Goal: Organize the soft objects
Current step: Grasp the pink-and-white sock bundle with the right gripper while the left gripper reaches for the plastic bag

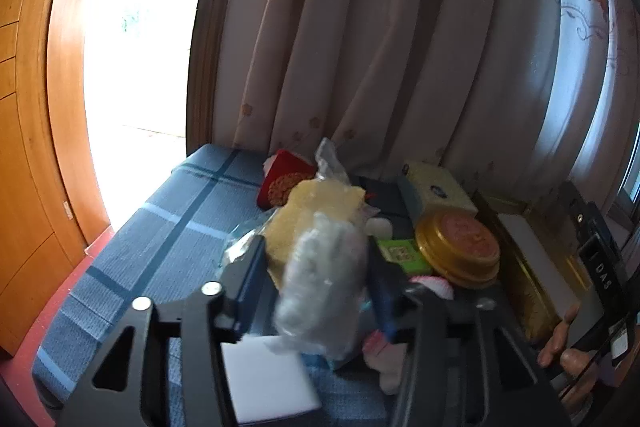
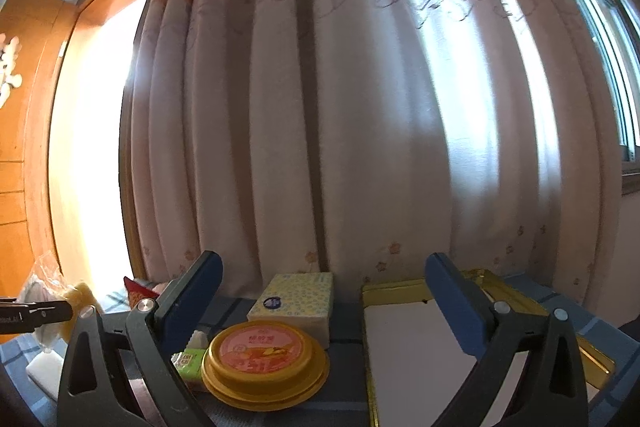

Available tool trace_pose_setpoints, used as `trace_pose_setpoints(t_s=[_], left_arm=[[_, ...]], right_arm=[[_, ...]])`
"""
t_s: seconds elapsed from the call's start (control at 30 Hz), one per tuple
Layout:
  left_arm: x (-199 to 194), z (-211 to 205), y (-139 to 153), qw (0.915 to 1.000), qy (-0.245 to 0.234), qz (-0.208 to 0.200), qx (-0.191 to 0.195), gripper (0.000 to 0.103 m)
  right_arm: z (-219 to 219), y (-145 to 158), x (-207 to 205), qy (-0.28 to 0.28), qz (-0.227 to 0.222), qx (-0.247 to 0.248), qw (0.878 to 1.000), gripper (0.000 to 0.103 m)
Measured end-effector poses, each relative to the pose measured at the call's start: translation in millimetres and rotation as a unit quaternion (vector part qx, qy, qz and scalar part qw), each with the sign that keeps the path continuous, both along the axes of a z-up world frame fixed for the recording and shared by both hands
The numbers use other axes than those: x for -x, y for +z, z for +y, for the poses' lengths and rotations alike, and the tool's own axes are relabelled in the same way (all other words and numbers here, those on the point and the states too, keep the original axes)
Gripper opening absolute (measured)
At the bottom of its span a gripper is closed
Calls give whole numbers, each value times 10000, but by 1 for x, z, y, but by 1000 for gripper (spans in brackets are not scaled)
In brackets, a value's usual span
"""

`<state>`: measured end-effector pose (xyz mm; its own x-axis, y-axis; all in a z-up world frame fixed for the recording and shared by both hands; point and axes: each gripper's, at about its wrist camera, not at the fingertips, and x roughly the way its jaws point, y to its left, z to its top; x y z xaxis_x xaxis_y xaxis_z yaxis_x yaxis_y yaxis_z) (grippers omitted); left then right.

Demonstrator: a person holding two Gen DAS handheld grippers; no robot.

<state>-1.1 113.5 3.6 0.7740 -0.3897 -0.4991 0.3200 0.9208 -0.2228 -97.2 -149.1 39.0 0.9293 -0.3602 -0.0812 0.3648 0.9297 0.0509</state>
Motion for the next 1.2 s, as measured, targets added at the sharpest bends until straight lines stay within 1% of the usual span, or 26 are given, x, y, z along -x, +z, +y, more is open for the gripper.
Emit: trace_pose_setpoints(t_s=[0.03,0.07,0.1,0.17,0.2,0.23,0.3,0.37,0.43,0.47,0.5,0.57,0.6,0.63,0.7,0.77,0.8,0.83,0.87,0.9,0.97,1.0,1.03,1.07,1.13,1.2], left_arm=[[-1,1,-1,10000,12,28,25,61],[-1,3,-2,10000,14,41,53,64],[-1,5,-2,10000,50,29,79,64],[-1,9,-3,9999,146,8,42,59],[-1,11,-4,9999,165,28,15,51],[-1,14,-5,9998,167,77,2,50],[-1,21,-8,9997,193,169,5,50],[4,32,-8,9994,287,188,-26,53],[7,41,-10,9991,358,217,-121,60],[11,46,-10,9988,389,231,-175,61],[14,50,-11,9987,405,228,-213,61],[20,58,-13,9982,455,220,-334,61],[22,62,-13,9979,482,212,-389,61],[24,66,-13,9974,528,193,-445,61],[25,70,-13,9966,620,172,-516,61],[27,73,-12,9974,518,200,-454,61],[29,72,-12,9979,448,196,-421,61],[31,71,-11,9984,358,168,-401,61],[34,67,-9,9986,257,118,-437,61],[37,64,-8,9985,186,73,-501,61],[41,56,-8,9974,55,-23,-712,61],[42,53,-8,9969,10,-44,-787,61],[45,49,-9,9964,-51,-47,-848,61],[46,46,-11,9961,-143,-20,-875,61],[48,38,-13,9956,-373,56,-853,61],[50,26,-15,9943,-611,107,-871,61]], right_arm=[[1,0,-2,35,43,-5,10000,102],[1,0,-3,62,56,-10,10000,102],[2,-1,-3,102,68,-36,9999,102],[1,-2,-3,162,142,-181,9996,102],[1,-2,-2,195,191,-302,9992,102],[2,-3,-1,271,234,-453,9983,102],[5,-5,0,478,311,-673,9961,102],[13,-8,-2,657,495,-773,9936,102],[24,-12,-6,901,801,-871,9889,102],[31,-15,-9,1077,997,-962,9845,102],[35,-16,-11,1210,1096,-1023,9813,102],[46,-21,-16,1540,1351,-1152,9720,96],[53,-24,-20,1689,1543,-1215,9659,89],[59,-28,-23,1835,1686,-1294,9598,87],[72,-34,-28,2221,1913,-1499,9442,87],[85,-40,-31,2255,2150,-1543,9376,87],[88,-44,-34,2221,2273,-1655,9336,87],[88,-49,-38,2236,2378,-1832,9273,87],[88,-54,-44,2272,2521,-2047,9181,87],[88,-60,-52,2252,2716,-2212,9092,87],[87,-73,-66,2203,2998,-2456,8951,87],[86,-79,-72,2249,3074,-2636,8862,83],[86,-81,-74,2290,3025,-2747,8835,62],[86,-80,-74,2310,2966,-2701,8864,51],[90,-79,-74,2515,2987,-2553,8845,38],[91,-75,-65,2533,2928,-2413,8899,32]])
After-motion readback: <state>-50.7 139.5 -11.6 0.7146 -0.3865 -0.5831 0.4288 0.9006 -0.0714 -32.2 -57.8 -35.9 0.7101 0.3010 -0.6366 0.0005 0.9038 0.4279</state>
